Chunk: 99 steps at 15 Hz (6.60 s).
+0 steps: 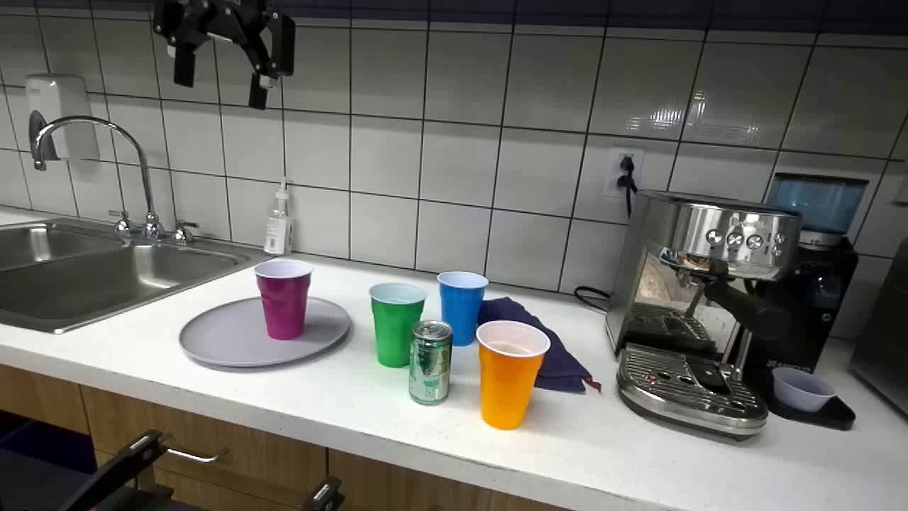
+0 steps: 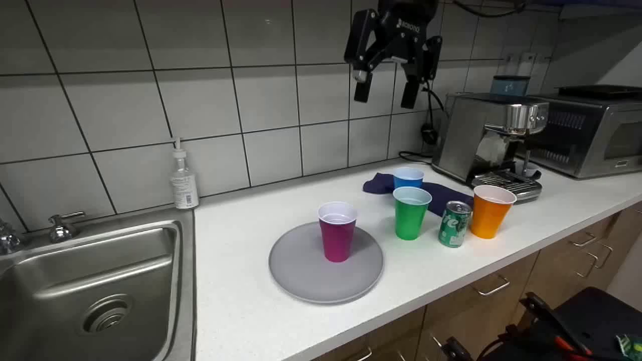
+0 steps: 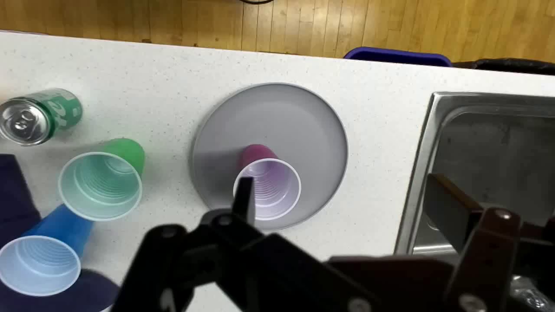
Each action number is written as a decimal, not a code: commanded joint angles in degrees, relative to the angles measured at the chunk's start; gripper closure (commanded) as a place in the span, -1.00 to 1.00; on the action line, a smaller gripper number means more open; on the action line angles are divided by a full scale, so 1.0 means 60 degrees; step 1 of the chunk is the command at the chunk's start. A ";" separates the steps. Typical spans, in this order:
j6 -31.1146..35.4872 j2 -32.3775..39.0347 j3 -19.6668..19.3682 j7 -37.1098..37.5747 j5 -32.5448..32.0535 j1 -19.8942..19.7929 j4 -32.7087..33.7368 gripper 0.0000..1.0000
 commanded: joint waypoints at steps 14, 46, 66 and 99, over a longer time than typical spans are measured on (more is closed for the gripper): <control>0.0072 0.0016 0.0177 -0.0082 0.0081 -0.0141 -0.0054 -1.00; 0.4309 0.3869 0.0036 -0.1269 -0.0888 -0.0527 -0.0188 -1.00; 0.5235 0.6012 0.0162 -0.3451 -0.0021 -0.0887 0.0814 -1.00; 0.5608 0.7279 0.0769 -0.3326 -0.0260 -0.1151 0.1190 0.98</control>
